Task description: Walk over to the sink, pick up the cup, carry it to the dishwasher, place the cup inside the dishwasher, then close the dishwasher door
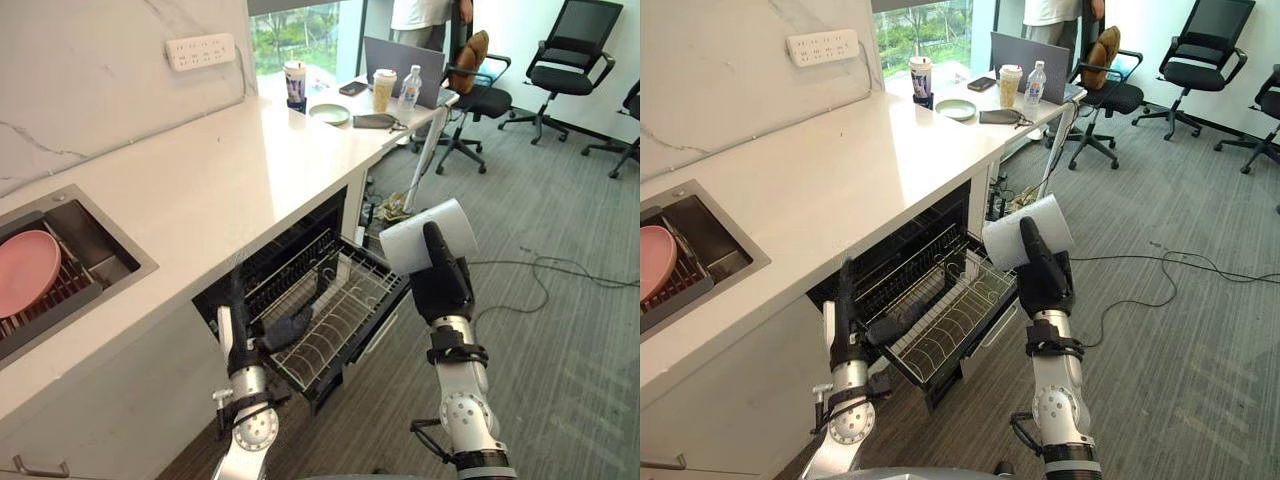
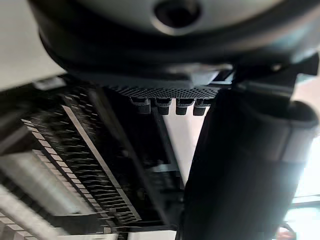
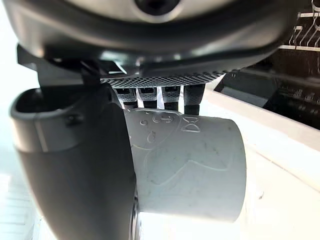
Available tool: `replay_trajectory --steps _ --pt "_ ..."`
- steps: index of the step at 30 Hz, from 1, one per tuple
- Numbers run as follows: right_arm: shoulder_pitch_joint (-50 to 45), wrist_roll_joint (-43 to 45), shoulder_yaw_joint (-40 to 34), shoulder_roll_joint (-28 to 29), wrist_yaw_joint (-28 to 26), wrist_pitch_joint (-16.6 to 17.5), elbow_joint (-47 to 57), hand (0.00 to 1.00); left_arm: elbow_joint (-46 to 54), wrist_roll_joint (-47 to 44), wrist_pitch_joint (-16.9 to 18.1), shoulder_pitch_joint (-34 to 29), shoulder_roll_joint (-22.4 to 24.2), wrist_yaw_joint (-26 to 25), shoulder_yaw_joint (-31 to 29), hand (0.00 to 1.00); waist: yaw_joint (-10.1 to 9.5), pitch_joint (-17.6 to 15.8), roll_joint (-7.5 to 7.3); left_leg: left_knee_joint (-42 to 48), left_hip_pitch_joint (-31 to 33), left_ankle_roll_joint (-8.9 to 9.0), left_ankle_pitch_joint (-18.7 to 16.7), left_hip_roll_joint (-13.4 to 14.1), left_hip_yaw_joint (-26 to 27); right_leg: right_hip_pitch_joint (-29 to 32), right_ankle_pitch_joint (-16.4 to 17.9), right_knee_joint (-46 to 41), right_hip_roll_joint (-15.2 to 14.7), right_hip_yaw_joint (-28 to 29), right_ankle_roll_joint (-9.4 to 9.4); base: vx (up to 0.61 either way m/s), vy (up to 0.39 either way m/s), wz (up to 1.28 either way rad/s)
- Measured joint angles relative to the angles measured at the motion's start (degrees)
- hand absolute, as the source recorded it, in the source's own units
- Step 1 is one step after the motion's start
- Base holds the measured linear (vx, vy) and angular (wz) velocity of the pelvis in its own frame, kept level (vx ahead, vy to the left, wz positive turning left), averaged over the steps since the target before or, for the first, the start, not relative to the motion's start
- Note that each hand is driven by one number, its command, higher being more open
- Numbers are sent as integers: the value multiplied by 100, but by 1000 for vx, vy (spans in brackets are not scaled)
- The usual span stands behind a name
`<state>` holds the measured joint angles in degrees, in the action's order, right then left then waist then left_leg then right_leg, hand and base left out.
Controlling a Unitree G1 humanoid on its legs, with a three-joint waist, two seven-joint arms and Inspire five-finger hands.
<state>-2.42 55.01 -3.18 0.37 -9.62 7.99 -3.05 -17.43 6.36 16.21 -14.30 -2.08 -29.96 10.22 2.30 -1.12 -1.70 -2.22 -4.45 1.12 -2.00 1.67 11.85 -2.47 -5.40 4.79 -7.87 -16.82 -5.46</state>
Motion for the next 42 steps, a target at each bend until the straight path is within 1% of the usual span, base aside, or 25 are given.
replay_trajectory --steps 1,5,6,9,10,12,14,15,17,19,23,26,28,30,33,36,38,39,41,42 --pt "-2 -16 -62 -5 0 -11 -144 0 -309 -112 -88 -111 -20 54 -79 100 -3 -3 1 1 13 0 2 0 -24 0 3 1 0 -31 0 -24 -24 11" --pt "-2 -298 -297 -71 13 -111 -619 0 -880 -352 -168 -486 -135 229 -356 100 -63 -22 0 -1 65 -6 28 -20 -140 -11 8 5 -11 -164 -5 -34 -28 18" --pt "10 -436 -354 -181 25 -136 -818 0 -1142 -433 -163 -492 -132 298 -532 100 -150 -74 -12 -8 78 -16 58 -44 -221 -39 14 6 -26 -247 -10 -54 -21 25" --pt "120 -807 -392 -409 75 -282 -1135 0 -1539 -543 -160 -494 -132 378 -911 100 -213 -149 -8 -74 131 -28 161 -74 -409 -61 20 8 -55 -424 -15 -70 -26 37" --pt "243 -956 -391 -540 93 -385 -1322 0 -1677 -553 -159 -509 -140 380 -1076 100 -266 -187 -6 -138 152 -33 231 -79 -481 -50 20 8 -68 -500 -15 -103 -33 38" --pt "462 -1108 -389 -746 128 -534 -1619 0 -1704 -584 -141 -592 -151 382 -1250 100 -317 -241 -16 -183 244 -39 314 -106 -650 -32 20 9 -87 -667 -15 -83 -21 46" --pt "783 -1268 -371 -1020 207 -660 -1972 0 -1709 -586 -126 -667 -163 400 -1378 100 -469 -320 -6 -222 412 -43 420 -142 -837 55 14 10 -105 -850 -14 -75 -1 43" --pt "887 -1304 -366 -1084 222 -683 -2080 0 -1718 -586 -118 -682 -163 408 -1397 100 -500 -342 -2 -236 456 -41 449 -147 -881 84 8 10 -107 -887 -12 -53 4 37" --pt "1309 -1469 -354 -1315 297 -784 -2508 0 -1814 -588 -53 -677 -163 439 -1506 100 -659 -470 -5 -258 614 -48 548 -159 -1055 158 -4 8 -109 -1053 -3 -26 -1 37" --pt "1659 -1547 -278 -1458 355 -853 -2841 0 -1957 -615 -46 -667 -158 499 -1576 100 -760 -547 5 -258 704 -49 592 -173 -1151 194 -9 8 -115 -1156 -1 -6 4 28" --pt "2409 -1882 -43 -1801 458 -1129 -3551 0 -2112 -648 -43 -650 -127 509 -1655 100 -963 -745 -10 -255 846 -65 658 -213 -1349 233 -10 7 -137 -1347 -3 22 14 26" --pt "2880 -1949 38 -2018 464 -1311 -4020 0 -2116 -646 -39 -635 -126 509 -1673 100 -1114 -910 -25 -246 934 -72 700 -249 -1502 238 -10 7 -157 -1499 -4 15 17 25" --pt "3178 -2057 144 -2135 463 -1407 -4282 0 -2133 -645 -34 -605 -113 520 -1757 100 -1147 -1024 -35 -226 1006 -79 731 -273 -1616 240 -11 7 -170 -1604 -4 1 19 30" --pt "3506 -2225 158 -2219 408 -1513 -4603 0 -2169 -649 -34 -511 -118 530 -1900 100 -1284 -1223 -65 -223 1037 -74 767 -284 -1690 229 -12 6 -173 -1681 -4 -17 15 23" --pt "3726 -2417 264 -2309 313 -1601 -4799 0 -2177 -686 -33 -458 -127 534 -1932 100 -1362 -1358 -71 -223 1097 -71 814 -298 -1800 229 -12 6 -174 -1796 -4 -14 4 21" --pt "4028 -2835 409 -2362 215 -1711 -5133 0 -2181 -744 -37 -416 -122 574 -1933 100 -1456 -1506 -76 -222 1175 -60 874 -315 -1961 225 -11 6 -173 -1962 -3 -11 3 28" --pt "4318 -3130 429 -2374 192 -1793 -5418 0 -2190 -747 -85 -366 -124 643 -1933 100 -1576 -1683 -78 -217 1200 -57 906 -303 -2010 215 -17 2 -169 -2010 5 -23 8 13" --pt "4400 -3200 472 -2392 179 -1808 -5517 0 -2196 -749 -101 -355 -126 662 -1933 100 -1595 -1705 -79 -211 1232 -56 912 -284 -2034 224 -17 0 -169 -2041 5 -25 -8 21" --pt "4714 -3483 593 -2557 92 -1908 -5860 0 -2204 -752 -116 -256 -146 753 -1930 100 -1745 -1859 -76 -177 1319 -49 941 -287 -2142 243 -16 -7 -161 -2141 6 -29 -9 22" --pt "4808 -3563 593 -2594 78 -1930 -5931 0 -2202 -756 -121 -230 -153 771 -1928 100 -1770 -1906 -73 -160 1353 -44 946 -286 -2174 254 -16 -11 -156 -2173 7 -37 -2 21"
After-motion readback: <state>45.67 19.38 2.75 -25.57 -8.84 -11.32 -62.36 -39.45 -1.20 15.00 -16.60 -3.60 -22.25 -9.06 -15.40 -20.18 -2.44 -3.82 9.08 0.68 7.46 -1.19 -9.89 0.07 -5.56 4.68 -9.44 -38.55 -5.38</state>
